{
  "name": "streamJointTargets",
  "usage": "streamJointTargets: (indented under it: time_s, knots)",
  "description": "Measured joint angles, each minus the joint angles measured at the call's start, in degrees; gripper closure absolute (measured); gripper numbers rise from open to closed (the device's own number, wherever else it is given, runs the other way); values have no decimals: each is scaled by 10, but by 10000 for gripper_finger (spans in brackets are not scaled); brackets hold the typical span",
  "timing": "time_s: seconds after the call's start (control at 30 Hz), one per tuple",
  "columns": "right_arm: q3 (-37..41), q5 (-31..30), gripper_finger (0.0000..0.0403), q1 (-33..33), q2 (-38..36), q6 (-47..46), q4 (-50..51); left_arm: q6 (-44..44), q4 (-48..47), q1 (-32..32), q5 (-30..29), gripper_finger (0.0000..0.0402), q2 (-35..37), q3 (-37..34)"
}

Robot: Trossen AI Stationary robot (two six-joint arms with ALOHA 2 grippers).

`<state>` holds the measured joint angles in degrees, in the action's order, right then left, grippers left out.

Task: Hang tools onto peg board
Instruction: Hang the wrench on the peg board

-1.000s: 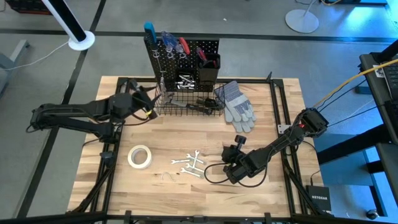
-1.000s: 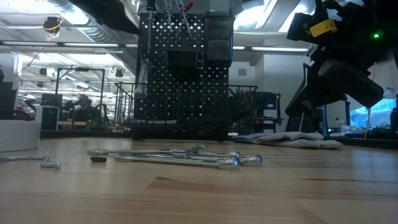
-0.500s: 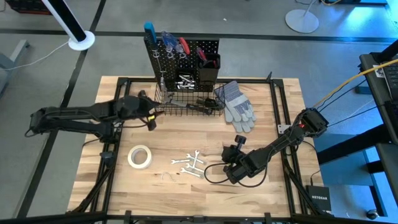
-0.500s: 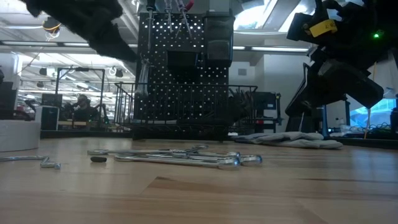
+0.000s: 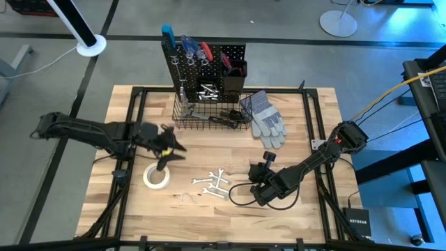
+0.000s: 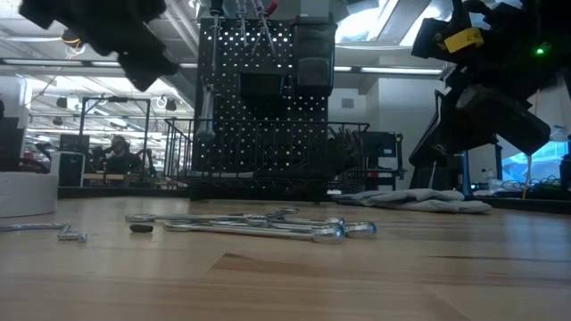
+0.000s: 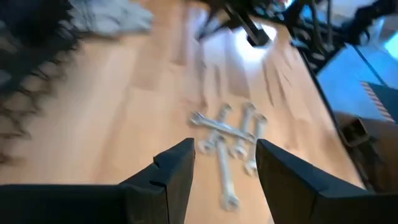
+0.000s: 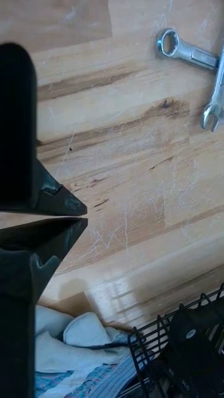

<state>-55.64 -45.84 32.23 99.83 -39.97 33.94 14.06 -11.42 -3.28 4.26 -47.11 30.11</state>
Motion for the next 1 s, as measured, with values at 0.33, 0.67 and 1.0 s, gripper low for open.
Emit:
streamJointTargets:
  time_s: [0.33,0.67,1.0]
  knots:
    - [0,0,379,0,0,0,-13,94,27,-177,-165,238,-140,1]
    - [0,-12,379,0,0,15,-16,106,49,-195,-176,238,-354,89]
    - [0,-13,379,0,0,42,-23,81,25,-184,-182,238,-517,210]
